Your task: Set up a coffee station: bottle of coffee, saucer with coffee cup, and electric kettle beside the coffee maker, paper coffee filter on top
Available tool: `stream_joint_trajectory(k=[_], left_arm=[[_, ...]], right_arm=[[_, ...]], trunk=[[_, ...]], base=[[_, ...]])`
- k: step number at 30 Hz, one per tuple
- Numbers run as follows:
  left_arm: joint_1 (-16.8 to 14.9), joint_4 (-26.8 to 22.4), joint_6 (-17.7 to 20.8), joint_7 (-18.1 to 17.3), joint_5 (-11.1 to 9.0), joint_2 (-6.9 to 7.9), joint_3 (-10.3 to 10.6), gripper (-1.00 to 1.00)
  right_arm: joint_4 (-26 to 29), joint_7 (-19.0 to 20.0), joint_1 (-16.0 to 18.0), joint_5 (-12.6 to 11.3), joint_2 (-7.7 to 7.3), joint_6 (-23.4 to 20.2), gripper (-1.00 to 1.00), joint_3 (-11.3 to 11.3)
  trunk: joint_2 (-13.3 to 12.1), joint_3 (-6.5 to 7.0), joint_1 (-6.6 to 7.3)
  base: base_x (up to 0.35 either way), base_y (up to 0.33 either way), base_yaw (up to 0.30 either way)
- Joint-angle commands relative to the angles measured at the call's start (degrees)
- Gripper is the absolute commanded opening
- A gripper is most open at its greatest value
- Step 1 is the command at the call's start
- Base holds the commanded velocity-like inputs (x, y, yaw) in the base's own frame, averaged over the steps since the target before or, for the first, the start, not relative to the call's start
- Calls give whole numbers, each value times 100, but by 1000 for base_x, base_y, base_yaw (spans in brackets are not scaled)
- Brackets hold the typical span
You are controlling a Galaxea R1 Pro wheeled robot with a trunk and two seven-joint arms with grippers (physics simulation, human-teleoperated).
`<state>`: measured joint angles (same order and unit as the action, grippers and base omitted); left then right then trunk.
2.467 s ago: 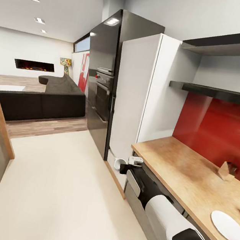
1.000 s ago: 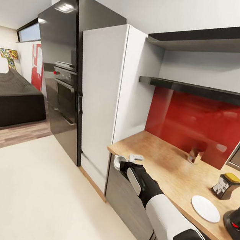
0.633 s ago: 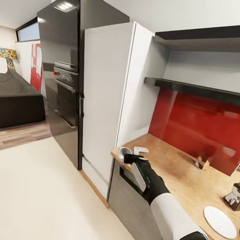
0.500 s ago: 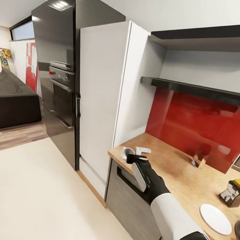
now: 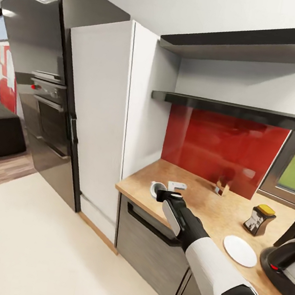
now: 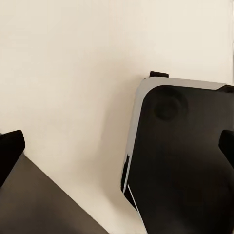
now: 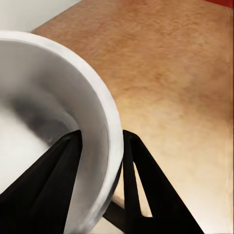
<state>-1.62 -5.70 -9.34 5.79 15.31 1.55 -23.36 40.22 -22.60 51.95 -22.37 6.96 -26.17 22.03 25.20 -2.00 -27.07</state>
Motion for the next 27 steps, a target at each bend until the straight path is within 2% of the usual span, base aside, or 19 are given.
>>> stream_joint_trajectory(k=[1,8,13,22,24,26,27], left_arm=[[-5,7,-24,17,62,-4,-36,100],[-5,7,-24,3,62,-7,-37,100],[-5,7,-25,-11,74,-14,-28,100],[-5,7,-17,-24,87,46,-27,100],[-5,7,-11,-25,107,52,-28,100],[-5,7,-2,-25,155,56,-30,100],[-5,7,10,-12,195,56,-33,100]], right_arm=[[4,-52,9,-57,-1,-11,-100,28],[-15,-52,9,-50,32,-19,-100,41],[-478,-52,9,-64,43,-20,-100,28],[-481,-52,9,-70,6,-31,-100,7],[-470,-52,9,-71,10,-184,-100,0],[-452,-52,9,-77,15,-509,-100,-3],[-428,-52,9,-83,20,-803,-100,-8]], trunk=[[13,-13,-3],[13,-13,-3],[13,-13,-3],[13,-19,-3],[13,-21,-3],[13,-21,-3],[13,-21,-3]], base=[[0,0,-265],[0,0,-248],[0,0,-237],[0,0,-271],[0,0,-273],[0,0,-274],[0,0,-274]])
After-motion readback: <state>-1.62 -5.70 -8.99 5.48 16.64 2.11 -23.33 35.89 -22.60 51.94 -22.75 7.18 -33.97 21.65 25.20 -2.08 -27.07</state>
